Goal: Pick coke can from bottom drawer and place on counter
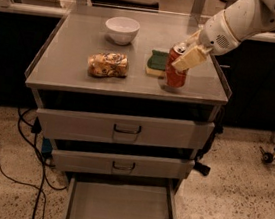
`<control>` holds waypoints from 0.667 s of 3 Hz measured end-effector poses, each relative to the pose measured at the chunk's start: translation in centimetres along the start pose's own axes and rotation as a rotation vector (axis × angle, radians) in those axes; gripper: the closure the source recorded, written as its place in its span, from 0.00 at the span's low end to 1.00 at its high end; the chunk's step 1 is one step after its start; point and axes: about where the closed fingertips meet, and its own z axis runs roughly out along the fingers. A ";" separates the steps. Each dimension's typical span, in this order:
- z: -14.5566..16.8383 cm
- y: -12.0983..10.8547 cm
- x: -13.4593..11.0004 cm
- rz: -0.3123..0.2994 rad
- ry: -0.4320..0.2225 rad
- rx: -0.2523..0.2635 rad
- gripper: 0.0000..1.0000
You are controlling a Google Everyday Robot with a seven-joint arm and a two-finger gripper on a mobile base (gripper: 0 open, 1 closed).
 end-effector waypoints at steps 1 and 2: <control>1.1 -0.1 0.2 0.013 0.005 -0.017 1.00; 1.6 -0.1 0.4 0.020 0.007 -0.026 1.00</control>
Offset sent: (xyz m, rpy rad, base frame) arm 0.0040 0.0063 -0.0224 -0.0014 0.0615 -0.0043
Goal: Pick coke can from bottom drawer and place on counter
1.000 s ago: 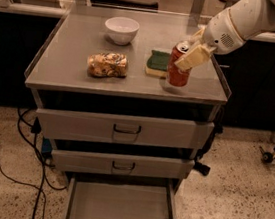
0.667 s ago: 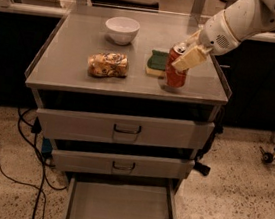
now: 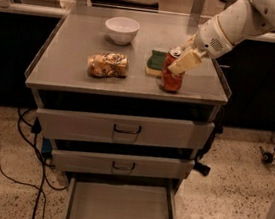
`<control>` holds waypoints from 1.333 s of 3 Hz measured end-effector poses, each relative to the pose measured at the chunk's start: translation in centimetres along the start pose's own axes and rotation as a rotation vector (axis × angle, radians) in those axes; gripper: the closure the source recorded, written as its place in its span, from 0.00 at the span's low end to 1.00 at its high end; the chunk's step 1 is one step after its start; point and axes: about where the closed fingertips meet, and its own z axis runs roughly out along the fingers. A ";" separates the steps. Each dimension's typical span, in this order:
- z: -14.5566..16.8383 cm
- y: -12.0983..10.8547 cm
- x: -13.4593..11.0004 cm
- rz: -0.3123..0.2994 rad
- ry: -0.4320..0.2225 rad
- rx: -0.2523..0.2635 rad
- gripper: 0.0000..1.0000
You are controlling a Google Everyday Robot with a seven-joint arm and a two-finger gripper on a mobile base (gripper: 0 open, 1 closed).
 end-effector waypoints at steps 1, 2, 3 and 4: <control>0.9 0.0 0.3 0.013 0.002 -0.017 1.00; 1.3 0.1 0.5 0.026 0.003 -0.030 1.00; 1.3 0.0 0.4 0.031 0.001 -0.035 0.98; 1.3 0.0 0.4 0.031 0.001 -0.035 0.73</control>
Offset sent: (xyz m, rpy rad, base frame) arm 0.0002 0.0016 -0.0232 0.0095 0.0700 -0.0101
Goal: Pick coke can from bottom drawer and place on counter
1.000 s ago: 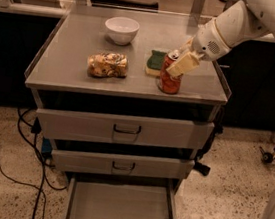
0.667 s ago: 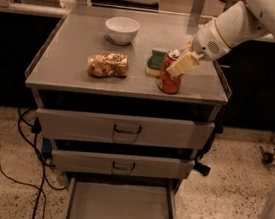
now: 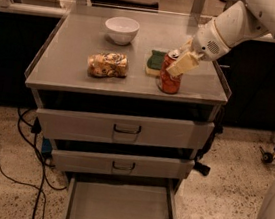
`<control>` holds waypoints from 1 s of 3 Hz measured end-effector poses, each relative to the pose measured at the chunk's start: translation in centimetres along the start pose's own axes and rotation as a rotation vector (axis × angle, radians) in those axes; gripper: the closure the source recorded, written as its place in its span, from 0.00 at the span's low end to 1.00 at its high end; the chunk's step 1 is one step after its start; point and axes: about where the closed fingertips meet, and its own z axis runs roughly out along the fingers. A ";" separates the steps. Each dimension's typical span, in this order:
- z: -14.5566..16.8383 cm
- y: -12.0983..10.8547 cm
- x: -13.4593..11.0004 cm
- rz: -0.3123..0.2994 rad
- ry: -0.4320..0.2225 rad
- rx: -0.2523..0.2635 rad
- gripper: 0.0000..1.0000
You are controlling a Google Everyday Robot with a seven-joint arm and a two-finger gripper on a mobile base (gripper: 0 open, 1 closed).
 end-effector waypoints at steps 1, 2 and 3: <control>0.0 0.0 0.0 0.000 0.000 0.000 0.44; 0.0 0.0 0.0 0.000 0.000 0.000 0.19; 0.0 0.0 0.0 0.000 0.000 0.000 0.00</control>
Offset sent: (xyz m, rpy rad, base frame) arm 0.0000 0.0000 0.0000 0.0000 0.0000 0.0000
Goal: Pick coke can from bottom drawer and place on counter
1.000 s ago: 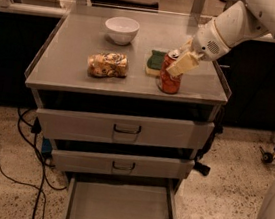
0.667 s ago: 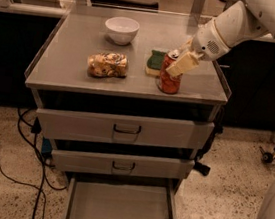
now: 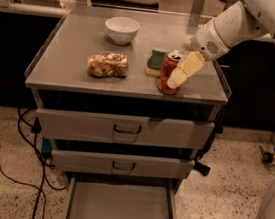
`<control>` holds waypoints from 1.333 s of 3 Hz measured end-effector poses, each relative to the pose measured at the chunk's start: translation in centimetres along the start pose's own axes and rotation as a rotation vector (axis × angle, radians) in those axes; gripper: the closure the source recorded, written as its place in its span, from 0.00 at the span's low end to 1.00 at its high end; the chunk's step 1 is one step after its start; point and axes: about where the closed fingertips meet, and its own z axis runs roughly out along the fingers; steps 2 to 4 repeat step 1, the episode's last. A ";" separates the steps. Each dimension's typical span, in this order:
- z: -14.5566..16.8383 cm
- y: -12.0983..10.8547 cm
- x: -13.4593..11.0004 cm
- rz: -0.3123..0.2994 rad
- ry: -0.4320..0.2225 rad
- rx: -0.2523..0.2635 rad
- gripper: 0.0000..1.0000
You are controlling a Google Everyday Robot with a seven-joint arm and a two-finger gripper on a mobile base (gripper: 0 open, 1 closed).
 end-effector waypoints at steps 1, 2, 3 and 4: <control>0.0 0.0 0.0 0.000 0.000 0.000 0.00; 0.0 0.0 0.0 0.000 0.000 0.000 0.00; 0.0 0.0 0.0 0.000 0.000 0.000 0.00; 0.0 0.0 0.0 0.000 0.000 0.000 0.00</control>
Offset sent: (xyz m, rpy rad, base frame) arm 0.0000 0.0000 0.0000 0.0000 0.0000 0.0000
